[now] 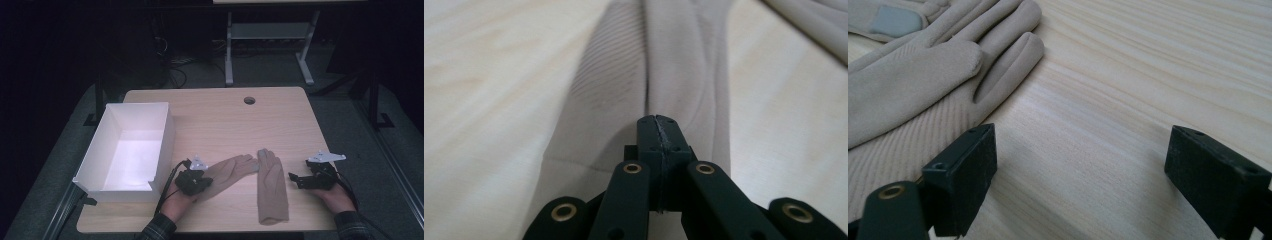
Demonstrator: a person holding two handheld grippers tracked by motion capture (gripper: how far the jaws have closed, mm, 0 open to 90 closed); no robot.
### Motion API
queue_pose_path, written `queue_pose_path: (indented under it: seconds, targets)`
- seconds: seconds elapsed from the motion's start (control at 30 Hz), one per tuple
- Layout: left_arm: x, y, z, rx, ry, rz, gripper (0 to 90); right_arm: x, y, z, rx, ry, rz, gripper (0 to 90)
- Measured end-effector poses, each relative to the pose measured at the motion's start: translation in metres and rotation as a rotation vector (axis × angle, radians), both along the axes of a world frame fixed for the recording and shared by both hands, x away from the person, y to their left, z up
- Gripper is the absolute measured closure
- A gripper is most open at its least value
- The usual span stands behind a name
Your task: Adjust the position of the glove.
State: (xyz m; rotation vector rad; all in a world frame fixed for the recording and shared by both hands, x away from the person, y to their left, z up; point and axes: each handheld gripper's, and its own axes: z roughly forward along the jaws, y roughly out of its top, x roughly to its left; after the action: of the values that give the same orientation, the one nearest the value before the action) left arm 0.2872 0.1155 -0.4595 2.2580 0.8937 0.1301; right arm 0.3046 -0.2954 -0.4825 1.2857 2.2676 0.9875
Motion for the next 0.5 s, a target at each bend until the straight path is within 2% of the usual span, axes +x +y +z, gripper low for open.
queue_pose_path:
  seconds: [0.17, 0.3, 0.5]
  targets:
    - [-0.011, -0.01, -0.001, -0.03, 0.024, -0.073, 89.7, 0.001, 0.002, 0.0, -0.002, -0.006, 0.007, 13.0]
    - [-0.01, -0.02, -0.002, -0.034, 0.026, -0.122, 89.6, 0.003, 0.005, 0.0, -0.005, -0.009, 0.018, 13.1]
    - [-0.004, -0.036, -0.004, -0.052, 0.011, -0.119, 89.7, 0.003, 0.005, 0.0, -0.005, -0.009, 0.022, 13.1]
